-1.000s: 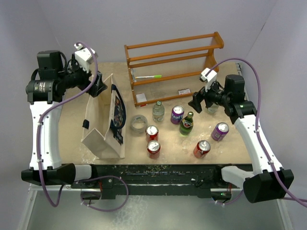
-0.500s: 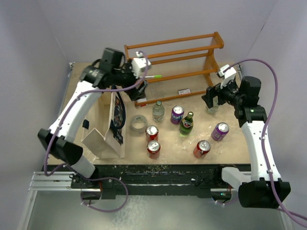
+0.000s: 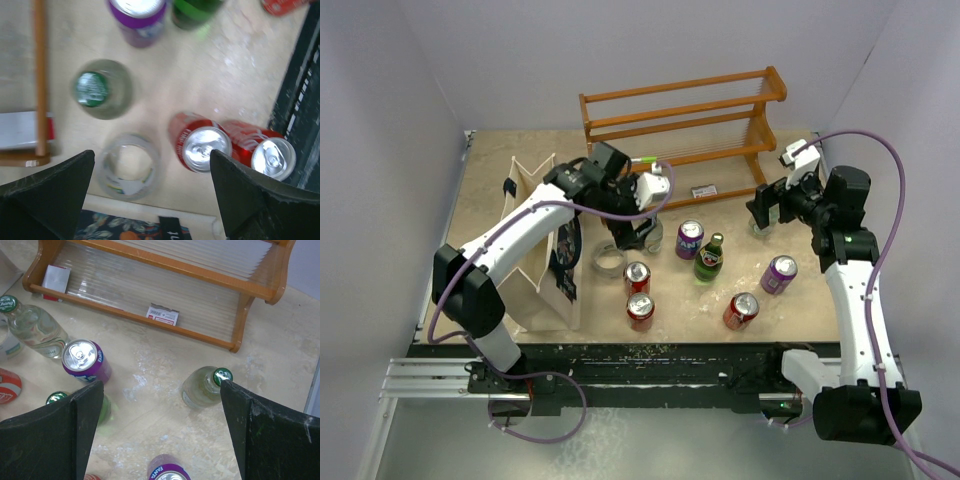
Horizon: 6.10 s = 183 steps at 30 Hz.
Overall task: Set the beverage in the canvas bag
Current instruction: Pick up the drink from the center of the board, then place the drink in the canvas bag.
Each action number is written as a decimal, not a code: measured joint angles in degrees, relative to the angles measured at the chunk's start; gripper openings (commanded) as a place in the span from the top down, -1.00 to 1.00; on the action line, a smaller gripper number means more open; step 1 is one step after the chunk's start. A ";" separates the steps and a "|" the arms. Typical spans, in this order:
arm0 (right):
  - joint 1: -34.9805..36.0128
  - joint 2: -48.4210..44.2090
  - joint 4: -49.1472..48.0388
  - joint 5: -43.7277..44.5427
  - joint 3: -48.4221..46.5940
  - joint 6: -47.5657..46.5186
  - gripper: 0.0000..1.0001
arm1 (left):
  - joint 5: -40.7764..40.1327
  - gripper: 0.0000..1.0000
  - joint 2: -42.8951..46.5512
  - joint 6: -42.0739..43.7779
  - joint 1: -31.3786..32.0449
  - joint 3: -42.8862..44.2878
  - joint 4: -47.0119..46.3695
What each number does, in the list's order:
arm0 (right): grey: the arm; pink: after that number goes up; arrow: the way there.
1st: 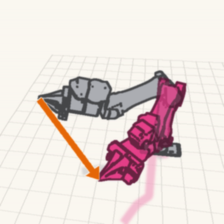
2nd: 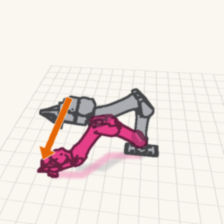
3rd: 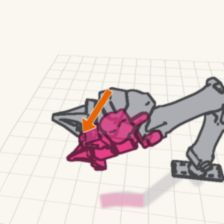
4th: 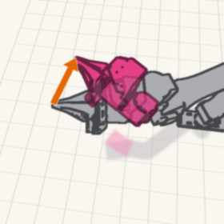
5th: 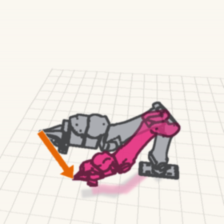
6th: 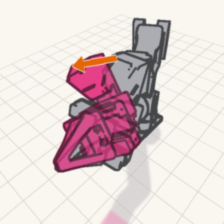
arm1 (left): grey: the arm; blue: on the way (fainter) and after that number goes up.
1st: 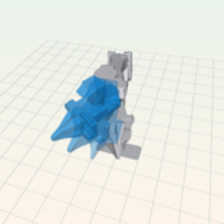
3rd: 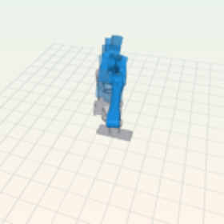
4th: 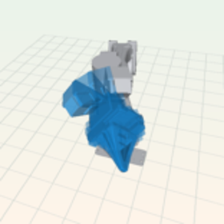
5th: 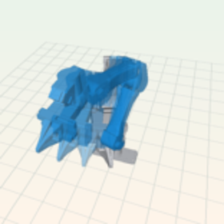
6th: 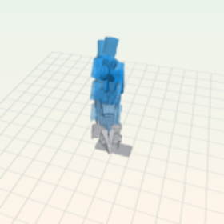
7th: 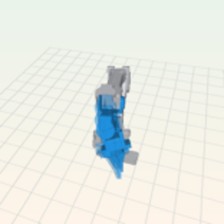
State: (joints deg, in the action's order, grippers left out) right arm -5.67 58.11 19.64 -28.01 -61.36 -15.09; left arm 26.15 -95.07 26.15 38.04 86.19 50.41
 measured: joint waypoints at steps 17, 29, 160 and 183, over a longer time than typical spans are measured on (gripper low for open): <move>-1.27 -0.44 -1.46 -0.04 2.03 0.87 -1.00 | -1.90 -0.95 0.96 -7.69 1.90 -9.31 -9.31; -1.73 -0.83 -2.03 -0.13 2.60 1.20 -1.00 | -1.70 -0.97 0.94 -11.08 3.21 -12.85 -11.78; 42.60 48.72 -20.37 -12.37 -34.82 30.73 -0.85 | 10.80 1.00 29.24 -12.48 -33.77 -26.29 -9.25; 48.37 56.98 -12.17 2.99 -47.08 34.86 0.70 | 3.54 1.00 34.71 -11.63 -33.73 -29.86 -13.07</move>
State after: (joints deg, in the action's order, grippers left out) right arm 42.70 115.09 7.46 -25.02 -108.44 19.77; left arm 29.69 -60.36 14.52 4.32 56.34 37.34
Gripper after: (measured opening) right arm 0.235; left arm 0.706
